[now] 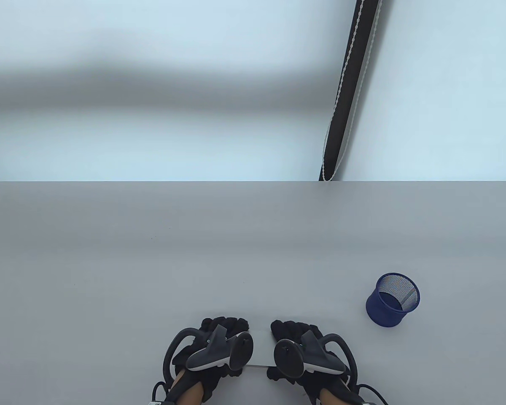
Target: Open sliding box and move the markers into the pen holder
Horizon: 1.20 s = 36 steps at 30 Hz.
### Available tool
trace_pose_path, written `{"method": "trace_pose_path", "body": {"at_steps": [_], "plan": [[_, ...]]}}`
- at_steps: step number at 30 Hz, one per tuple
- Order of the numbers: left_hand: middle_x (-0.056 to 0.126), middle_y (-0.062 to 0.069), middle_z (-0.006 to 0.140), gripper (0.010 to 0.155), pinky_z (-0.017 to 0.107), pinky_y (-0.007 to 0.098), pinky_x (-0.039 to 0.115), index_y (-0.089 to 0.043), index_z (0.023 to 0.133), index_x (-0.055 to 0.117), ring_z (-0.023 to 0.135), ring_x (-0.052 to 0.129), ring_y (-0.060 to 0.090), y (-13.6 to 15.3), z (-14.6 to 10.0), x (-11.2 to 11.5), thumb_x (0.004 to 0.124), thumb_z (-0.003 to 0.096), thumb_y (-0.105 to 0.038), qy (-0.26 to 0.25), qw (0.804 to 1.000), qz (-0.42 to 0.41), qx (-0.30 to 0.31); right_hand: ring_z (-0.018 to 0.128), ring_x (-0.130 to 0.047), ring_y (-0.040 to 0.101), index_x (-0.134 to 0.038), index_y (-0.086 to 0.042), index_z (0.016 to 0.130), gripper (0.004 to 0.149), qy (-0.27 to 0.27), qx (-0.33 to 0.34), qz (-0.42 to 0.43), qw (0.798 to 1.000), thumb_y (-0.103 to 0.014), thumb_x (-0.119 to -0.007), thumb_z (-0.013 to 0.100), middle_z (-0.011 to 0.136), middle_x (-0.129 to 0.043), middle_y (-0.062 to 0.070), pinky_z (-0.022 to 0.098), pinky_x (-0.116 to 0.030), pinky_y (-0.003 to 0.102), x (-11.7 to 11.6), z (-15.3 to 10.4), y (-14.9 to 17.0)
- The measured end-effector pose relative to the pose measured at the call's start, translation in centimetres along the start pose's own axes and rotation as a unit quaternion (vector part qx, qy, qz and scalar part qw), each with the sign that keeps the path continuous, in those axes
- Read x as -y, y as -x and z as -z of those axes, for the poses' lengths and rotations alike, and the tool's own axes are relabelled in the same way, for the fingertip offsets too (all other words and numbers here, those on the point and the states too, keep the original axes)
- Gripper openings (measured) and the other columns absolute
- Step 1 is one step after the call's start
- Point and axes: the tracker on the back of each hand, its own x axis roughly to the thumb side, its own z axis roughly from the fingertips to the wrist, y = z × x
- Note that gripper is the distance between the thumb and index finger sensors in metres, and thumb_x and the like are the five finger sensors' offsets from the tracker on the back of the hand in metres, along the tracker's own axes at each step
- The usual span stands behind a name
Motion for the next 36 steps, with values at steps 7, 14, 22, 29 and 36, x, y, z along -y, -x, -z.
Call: {"method": "trace_pose_path", "body": {"at_steps": [7, 14, 22, 29, 36], "plan": [[0.043, -0.006, 0.117, 0.076, 0.084, 0.042, 0.053, -0.033, 0.106, 0.033, 0.109, 0.054, 0.021, 1.3, -0.4, 0.5, 0.066, 0.0455, -0.063, 0.008, 1.000, -0.015, 0.004, 0.104, -0.037, 0.047, -0.020, -0.011, 0.110, 0.077, -0.007, -0.003, 0.003, 1.000, -0.059, -0.056, 0.062, 0.114, -0.028, 0.019, 0.074, -0.035, 0.069, 0.0, -0.1, 0.2], [0.043, -0.003, 0.116, 0.077, 0.084, 0.043, 0.055, -0.031, 0.107, 0.032, 0.109, 0.056, 0.022, 1.1, -0.5, 0.5, 0.066, 0.0447, -0.064, 0.011, 1.000, 0.008, 0.005, 0.105, -0.036, 0.047, -0.019, -0.011, 0.110, 0.077, -0.019, -0.007, -0.001, 1.000, -0.059, -0.057, 0.061, 0.114, -0.027, 0.019, 0.074, -0.035, 0.070, 0.0, -0.3, 0.6], [0.043, -0.003, 0.116, 0.079, 0.084, 0.043, 0.055, -0.031, 0.107, 0.032, 0.108, 0.056, 0.023, 1.1, -0.7, 0.4, 0.066, 0.0436, -0.064, 0.014, 1.000, 0.012, 0.002, 0.105, -0.036, 0.047, -0.019, -0.011, 0.109, 0.077, -0.033, -0.012, -0.007, 0.999, -0.058, -0.057, 0.062, 0.114, -0.027, 0.019, 0.074, -0.035, 0.070, 0.0, -0.4, 0.9], [0.043, -0.002, 0.116, 0.079, 0.084, 0.043, 0.056, -0.030, 0.107, 0.032, 0.108, 0.057, 0.023, 1.3, -0.9, 0.5, 0.066, 0.0433, -0.063, 0.015, 1.000, 0.015, -0.001, 0.105, -0.033, 0.050, -0.018, -0.010, 0.109, 0.075, -0.060, -0.022, 0.003, 0.998, -0.055, -0.057, 0.064, 0.114, -0.025, 0.021, 0.073, -0.033, 0.071, 0.2, -0.6, 1.5], [0.043, -0.003, 0.117, 0.079, 0.084, 0.043, 0.056, -0.030, 0.107, 0.032, 0.109, 0.056, 0.023, 1.6, -1.0, 0.5, 0.066, 0.0435, -0.063, 0.016, 1.000, 0.014, -0.008, 0.105, -0.032, 0.052, -0.018, -0.009, 0.109, 0.074, -0.071, -0.029, 0.009, 0.997, -0.054, -0.057, 0.065, 0.114, -0.024, 0.024, 0.073, -0.033, 0.072, 0.4, -0.7, 1.9]]}}
